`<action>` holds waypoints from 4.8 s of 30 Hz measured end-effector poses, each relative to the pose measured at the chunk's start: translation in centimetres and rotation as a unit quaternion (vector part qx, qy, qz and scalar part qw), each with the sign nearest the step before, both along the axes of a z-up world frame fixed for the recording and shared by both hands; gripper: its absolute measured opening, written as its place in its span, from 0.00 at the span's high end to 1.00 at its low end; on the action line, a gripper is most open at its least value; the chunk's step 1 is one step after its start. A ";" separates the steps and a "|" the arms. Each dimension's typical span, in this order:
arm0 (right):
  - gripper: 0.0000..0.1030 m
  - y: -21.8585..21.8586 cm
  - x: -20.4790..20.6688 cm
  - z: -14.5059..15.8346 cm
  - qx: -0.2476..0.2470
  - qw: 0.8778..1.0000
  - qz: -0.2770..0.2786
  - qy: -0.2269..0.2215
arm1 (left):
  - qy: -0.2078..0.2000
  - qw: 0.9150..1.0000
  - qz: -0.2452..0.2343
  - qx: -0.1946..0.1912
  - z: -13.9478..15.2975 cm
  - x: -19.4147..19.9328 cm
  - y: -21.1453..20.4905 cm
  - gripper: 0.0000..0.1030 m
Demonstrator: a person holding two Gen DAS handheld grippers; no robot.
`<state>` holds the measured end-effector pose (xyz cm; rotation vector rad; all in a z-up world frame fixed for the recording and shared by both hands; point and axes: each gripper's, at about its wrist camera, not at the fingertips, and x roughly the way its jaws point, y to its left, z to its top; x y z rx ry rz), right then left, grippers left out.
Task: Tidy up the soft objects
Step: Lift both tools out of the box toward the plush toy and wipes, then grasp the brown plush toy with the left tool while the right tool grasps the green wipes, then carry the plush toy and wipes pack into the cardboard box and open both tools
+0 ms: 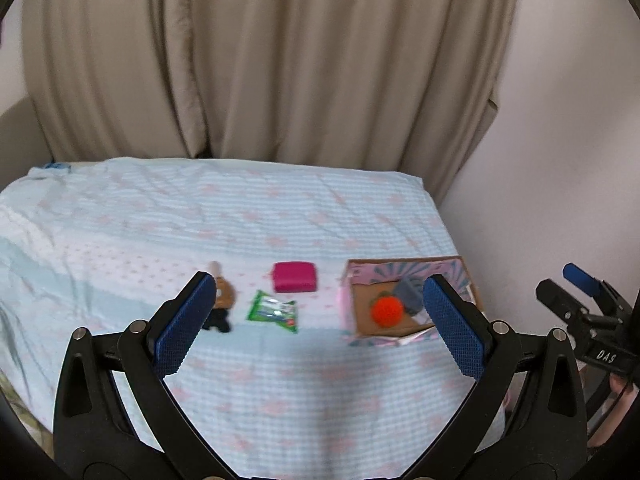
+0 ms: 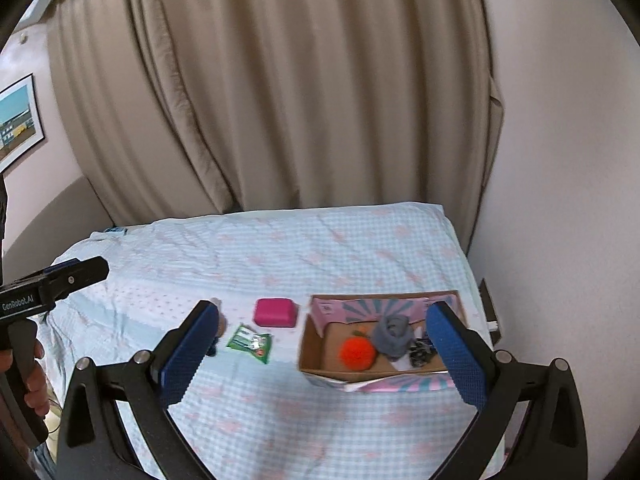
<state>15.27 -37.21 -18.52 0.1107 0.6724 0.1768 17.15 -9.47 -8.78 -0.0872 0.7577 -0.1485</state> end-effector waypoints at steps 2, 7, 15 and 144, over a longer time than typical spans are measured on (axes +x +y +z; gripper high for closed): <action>0.00 2.1 -0.4 0.3 0.002 1.000 0.003 -0.008 | -0.002 1.000 0.001 0.000 -0.1 -0.5 2.4 0.00; 0.00 7.1 -0.8 0.0 0.011 1.000 0.000 -0.011 | 0.010 1.000 -0.006 0.003 -0.8 -0.2 8.5 0.00; 0.00 15.2 1.4 -2.6 0.008 1.000 -0.008 0.001 | 0.034 0.999 -0.029 0.004 -3.6 3.2 16.4 0.00; 0.62 -14.8 16.0 -19.0 0.136 0.967 -0.052 0.208 | 0.219 0.971 -0.093 0.027 -21.5 17.9 -21.1 0.66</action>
